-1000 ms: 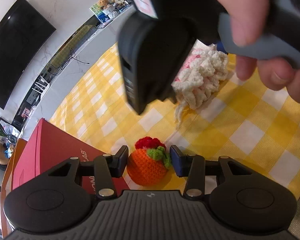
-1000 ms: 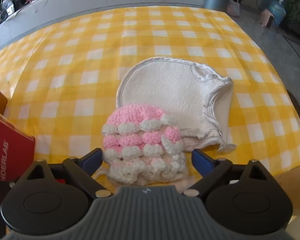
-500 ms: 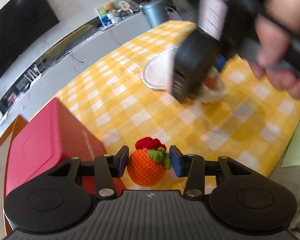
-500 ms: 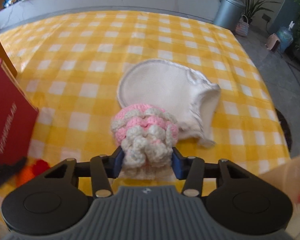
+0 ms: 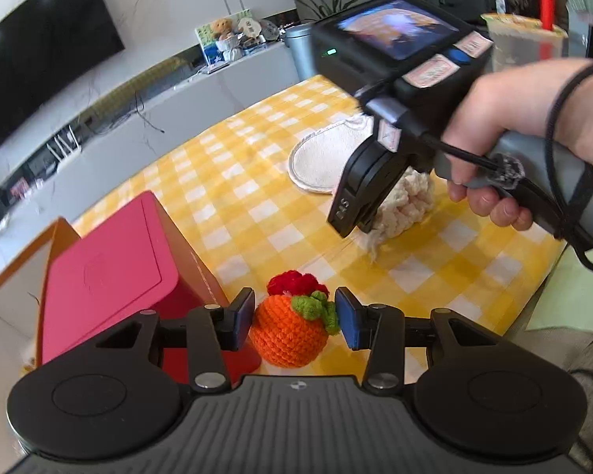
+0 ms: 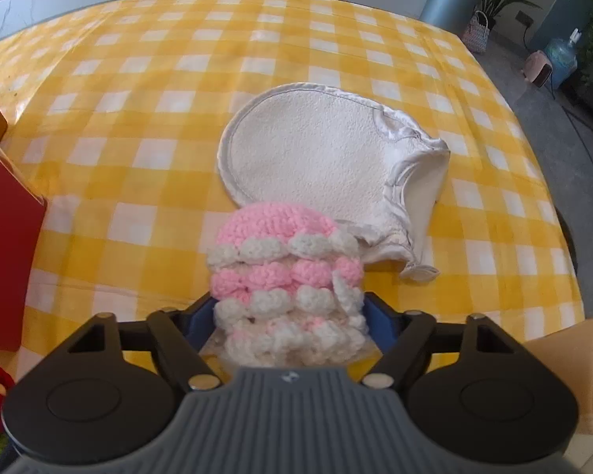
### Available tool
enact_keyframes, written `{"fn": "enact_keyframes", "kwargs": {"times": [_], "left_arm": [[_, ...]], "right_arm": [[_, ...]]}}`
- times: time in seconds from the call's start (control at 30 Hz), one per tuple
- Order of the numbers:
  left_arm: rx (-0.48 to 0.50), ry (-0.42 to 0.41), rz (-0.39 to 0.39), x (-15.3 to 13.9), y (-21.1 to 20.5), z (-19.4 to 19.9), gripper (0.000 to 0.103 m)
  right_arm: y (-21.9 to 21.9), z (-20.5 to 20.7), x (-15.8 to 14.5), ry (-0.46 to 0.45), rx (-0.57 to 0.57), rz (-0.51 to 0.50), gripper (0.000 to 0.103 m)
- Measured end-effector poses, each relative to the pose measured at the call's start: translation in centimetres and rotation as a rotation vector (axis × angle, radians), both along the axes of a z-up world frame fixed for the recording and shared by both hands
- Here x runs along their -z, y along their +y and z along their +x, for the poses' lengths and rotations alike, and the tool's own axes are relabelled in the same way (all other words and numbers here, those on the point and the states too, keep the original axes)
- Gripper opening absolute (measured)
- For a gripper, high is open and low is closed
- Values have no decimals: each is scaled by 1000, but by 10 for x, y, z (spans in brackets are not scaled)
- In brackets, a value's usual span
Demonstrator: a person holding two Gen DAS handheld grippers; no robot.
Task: Organize soft objects
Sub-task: 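Carry the crocheted fruit and hat with both tools over the white box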
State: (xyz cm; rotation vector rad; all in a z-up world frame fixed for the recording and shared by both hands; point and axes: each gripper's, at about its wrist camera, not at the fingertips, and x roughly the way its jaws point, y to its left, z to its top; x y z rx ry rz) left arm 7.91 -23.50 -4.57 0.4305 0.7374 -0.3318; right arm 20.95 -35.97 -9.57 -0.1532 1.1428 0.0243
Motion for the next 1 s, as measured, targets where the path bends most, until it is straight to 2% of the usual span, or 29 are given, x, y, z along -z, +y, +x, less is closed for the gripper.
{"fn": "enact_keyframes", "kwargs": {"times": [0.23, 0.3, 0.4, 0.57, 0.83, 1.0], "left_arm": [[-58, -1, -50, -12, 12, 8, 51], [-108, -29, -90, -19, 17, 7, 51], [-128, -76, -147, -34, 22, 2, 51], [-235, -118, -254, -62, 37, -1, 51], [-325, -185, -328, -107, 78, 1, 51], [-378, -231, -329, -138, 113, -4, 51]], "right_arm": [[-10, -10, -19, -63, 30, 36, 42], [-11, -17, -30, -102, 32, 53, 41], [-18, -27, -51, -178, 30, 118, 41], [-32, -43, -85, -318, 24, 292, 41], [-20, -50, -115, -412, -18, 483, 41], [1, -63, -141, -470, -78, 565, 41]]}}
